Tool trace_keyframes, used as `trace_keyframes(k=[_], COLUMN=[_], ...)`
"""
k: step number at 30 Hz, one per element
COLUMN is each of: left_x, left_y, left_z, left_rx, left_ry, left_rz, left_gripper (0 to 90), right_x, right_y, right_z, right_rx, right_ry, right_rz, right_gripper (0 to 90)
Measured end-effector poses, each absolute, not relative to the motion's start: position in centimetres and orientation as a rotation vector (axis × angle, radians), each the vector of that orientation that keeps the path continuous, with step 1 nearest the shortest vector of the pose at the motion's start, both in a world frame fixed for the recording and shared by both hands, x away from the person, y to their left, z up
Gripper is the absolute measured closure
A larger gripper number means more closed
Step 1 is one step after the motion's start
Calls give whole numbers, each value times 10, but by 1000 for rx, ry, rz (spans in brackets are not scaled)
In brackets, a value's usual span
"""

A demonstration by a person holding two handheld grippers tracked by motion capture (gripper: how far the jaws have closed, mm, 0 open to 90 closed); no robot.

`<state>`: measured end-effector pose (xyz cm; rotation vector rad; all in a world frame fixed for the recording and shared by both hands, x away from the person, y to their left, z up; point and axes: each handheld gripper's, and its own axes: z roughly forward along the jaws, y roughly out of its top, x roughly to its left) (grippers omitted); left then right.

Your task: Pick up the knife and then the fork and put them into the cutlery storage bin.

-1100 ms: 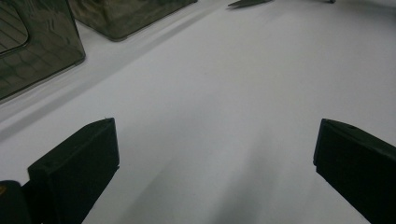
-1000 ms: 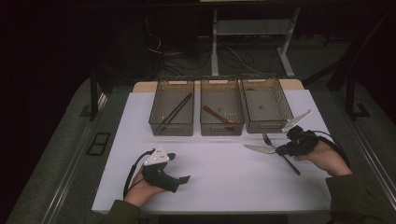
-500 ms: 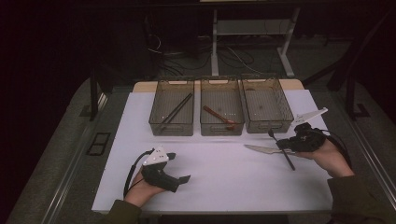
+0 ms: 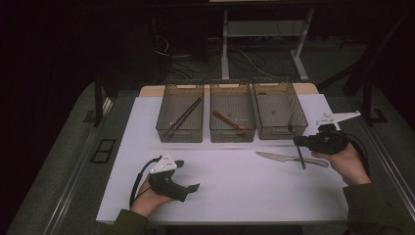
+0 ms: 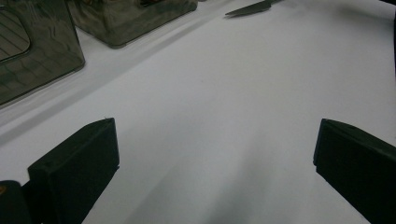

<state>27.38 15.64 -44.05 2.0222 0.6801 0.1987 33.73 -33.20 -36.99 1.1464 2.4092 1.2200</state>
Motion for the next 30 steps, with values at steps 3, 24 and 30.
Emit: trace_keyframes(k=[3, 24, 30], left_x=[274, 274, 274], left_y=[156, 157, 156], left_z=[-441, -441, -441], left_rx=[2024, 2018, 2018], left_ry=[681, 687, 688], left_rz=[198, 192, 192], left_gripper=[0, 0, 0], right_x=[339, 377, 401], right_y=[-337, -337, -337], right_z=[-365, -324, -315], right_rx=[1152, 1137, 1160], right_ry=[2351, 2208, 2162], right_rz=[1281, 1273, 1268], right_gripper=[839, 838, 838])
